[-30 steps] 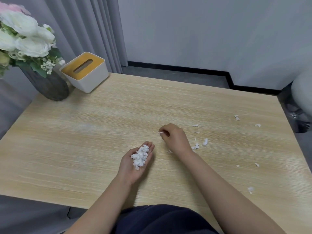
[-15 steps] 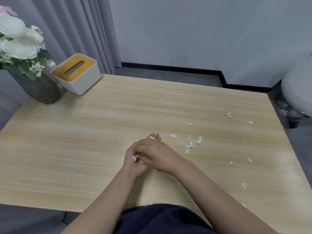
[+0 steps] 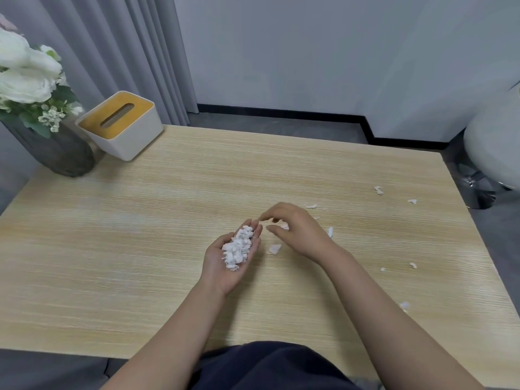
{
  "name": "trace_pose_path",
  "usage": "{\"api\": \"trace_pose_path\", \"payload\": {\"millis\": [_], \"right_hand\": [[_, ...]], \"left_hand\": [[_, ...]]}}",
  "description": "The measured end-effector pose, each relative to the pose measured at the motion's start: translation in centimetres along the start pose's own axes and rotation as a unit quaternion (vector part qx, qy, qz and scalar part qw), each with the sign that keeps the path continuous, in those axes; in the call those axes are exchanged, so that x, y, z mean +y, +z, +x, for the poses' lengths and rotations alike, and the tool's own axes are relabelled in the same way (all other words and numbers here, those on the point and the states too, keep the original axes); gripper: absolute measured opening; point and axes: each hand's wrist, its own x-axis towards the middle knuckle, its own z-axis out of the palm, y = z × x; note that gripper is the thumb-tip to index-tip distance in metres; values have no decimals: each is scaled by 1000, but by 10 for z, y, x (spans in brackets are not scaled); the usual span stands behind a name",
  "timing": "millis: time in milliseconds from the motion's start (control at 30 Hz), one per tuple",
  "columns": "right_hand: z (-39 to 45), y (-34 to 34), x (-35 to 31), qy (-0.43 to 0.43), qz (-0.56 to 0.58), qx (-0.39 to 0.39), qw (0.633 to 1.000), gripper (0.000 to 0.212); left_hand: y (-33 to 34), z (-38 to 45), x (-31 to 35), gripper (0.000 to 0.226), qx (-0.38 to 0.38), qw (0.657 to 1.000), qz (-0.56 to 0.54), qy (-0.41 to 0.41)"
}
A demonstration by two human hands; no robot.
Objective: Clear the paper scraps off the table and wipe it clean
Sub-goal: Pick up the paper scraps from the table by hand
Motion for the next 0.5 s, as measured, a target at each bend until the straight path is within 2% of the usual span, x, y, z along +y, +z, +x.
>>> {"api": "trace_pose_path", "payload": {"millis": [133, 267, 400, 500], "right_hand": [[0, 7, 33, 118, -36, 2, 992, 21], [-3, 36, 50, 195, -56, -36, 979, 27], [-8, 63, 56, 199, -103, -64, 972, 33], [-12, 75, 57, 188, -117, -48, 974, 27]], "left_hand": [[-1, -6, -1, 47, -25, 999, 29, -13], [-1, -7, -2, 69, -47, 998, 33, -22], [-5, -7, -3, 69, -48, 998, 21, -24], [-10, -6, -2, 71, -38, 999, 23, -17]]}}
